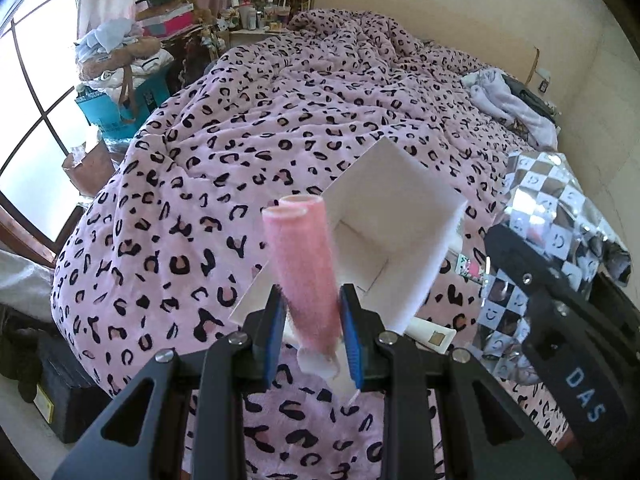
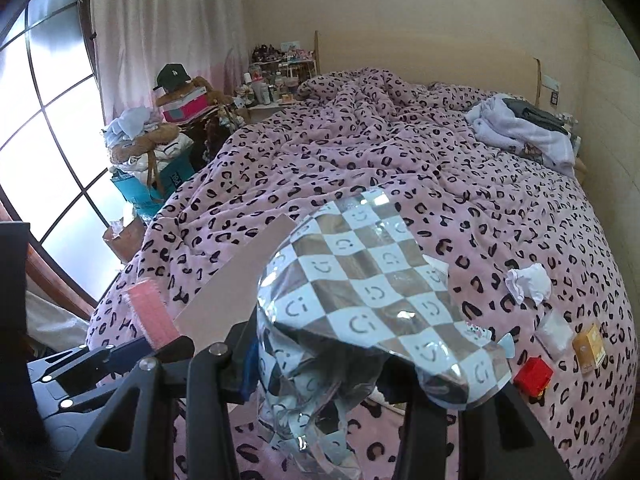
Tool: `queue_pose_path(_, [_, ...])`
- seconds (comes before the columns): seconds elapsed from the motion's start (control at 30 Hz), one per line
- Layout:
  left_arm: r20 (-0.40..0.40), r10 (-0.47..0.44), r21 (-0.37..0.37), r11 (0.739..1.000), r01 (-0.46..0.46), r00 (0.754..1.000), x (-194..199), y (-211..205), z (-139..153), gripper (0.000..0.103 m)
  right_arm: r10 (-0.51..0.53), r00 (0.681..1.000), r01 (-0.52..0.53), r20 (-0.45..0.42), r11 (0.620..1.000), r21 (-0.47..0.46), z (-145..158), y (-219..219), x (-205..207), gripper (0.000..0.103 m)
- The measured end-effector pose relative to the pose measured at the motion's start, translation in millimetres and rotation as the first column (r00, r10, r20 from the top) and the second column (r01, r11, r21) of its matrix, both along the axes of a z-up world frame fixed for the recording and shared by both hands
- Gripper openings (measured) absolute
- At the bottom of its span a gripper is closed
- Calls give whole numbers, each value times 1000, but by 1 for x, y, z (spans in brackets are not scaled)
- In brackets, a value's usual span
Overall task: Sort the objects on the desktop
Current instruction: 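Carry rollers in left tool and foil in right tool to white cardboard box, then lower pink hair rollers into the white box and open left tool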
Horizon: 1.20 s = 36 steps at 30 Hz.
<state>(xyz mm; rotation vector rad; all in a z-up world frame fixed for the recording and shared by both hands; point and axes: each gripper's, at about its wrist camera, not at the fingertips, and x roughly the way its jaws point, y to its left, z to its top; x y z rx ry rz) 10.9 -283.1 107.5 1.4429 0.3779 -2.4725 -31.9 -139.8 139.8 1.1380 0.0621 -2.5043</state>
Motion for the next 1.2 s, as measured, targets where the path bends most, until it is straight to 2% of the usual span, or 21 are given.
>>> queue_pose_path(0.3, [41,-16,9,1000,15,999,-13,3,-23,26,-6,1000,6,9,1000,9,-5,1,-6,45])
queue_pose_path(0.47, [51,-20,6,1000,19,999,-17,3,-26,26,-5,1000,5,14,1000,15,-8,0,-8,45])
queue_pose_path(0.7, [98,-32,2,999,32,995,-24,3,-33,30,-5,1000,4,18,1000,22,-10,0,-10,45])
queue_pose_path(0.77, [111,-32,-1,999,32,993,-24,4,-35,35,-3,1000,2,19,1000,22,-10,0,-10,45])
queue_pose_path(0.83, [111,-33,-5,999,34,993,-23,4,-34,48,-1,1000,1,18,1000,22,-10,0,-10,45])
queue_pose_path(0.97, [65,-30,-10,999,30,997,-20,2,-20,62,1,1000,-1,13,1000,19,-7,0,-8,45])
queue_pose_path(1.03, [42,-27,-11,1000,28,999,-19,0,-12,77,0,1000,0,12,1000,17,-7,0,-8,45])
queue_pose_path(1.2, [40,-16,-2,1000,16,999,-19,-3,-4,79,-2,1000,2,5,1000,11,-1,2,-7,45])
